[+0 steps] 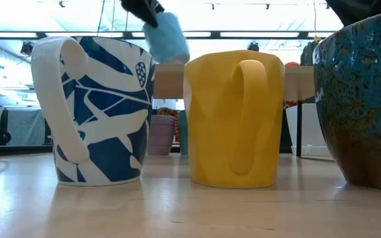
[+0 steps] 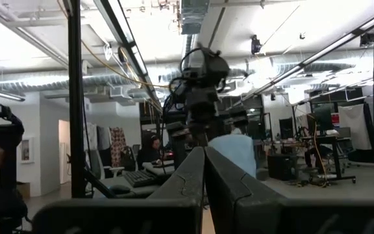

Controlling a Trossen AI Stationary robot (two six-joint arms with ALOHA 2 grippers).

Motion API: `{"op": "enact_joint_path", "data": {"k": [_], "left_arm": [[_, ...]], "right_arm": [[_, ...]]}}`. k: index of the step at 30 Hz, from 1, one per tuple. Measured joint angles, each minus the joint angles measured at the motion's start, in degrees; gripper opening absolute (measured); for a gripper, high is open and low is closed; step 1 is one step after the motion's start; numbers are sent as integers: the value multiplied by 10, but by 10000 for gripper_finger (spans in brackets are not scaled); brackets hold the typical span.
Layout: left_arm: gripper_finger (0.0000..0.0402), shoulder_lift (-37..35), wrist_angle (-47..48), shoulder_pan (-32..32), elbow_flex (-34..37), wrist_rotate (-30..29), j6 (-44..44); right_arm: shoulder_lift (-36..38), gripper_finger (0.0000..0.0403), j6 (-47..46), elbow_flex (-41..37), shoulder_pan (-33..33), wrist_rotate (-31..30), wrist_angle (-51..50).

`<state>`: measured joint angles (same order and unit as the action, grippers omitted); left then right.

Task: Place coffee mugs
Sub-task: Put the light blue mug on the shelf

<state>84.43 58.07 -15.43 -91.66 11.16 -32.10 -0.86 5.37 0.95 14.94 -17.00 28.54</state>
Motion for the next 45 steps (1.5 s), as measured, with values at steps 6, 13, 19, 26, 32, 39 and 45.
{"op": "enact_joint_path", "data": {"k": [6, 13, 19, 26, 32, 39, 45], "left_arm": [[27, 61, -1, 16, -75, -2, 15], [28, 217, 113, 11, -273, -6, 1], [28, 307, 154, 11, -381, 35, -2], [29, 311, 152, 22, -383, 53, -2], [29, 320, 150, 40, -383, 34, 5], [29, 346, 157, 66, -382, -53, 15], [32, 349, 159, 67, -383, -54, 14]], "right_arm": [[0, 18, 10, 0, 0, -1, 6], [0, 18, 19, 0, 0, -1, 10], [0, 18, 8, 0, 0, -1, -7], [0, 18, 7, 0, 0, -1, -12], [0, 18, 7, 0, 0, -1, -12], [0, 18, 8, 0, 0, -1, -13], [0, 18, 8, 0, 0, -11, -13]]}}
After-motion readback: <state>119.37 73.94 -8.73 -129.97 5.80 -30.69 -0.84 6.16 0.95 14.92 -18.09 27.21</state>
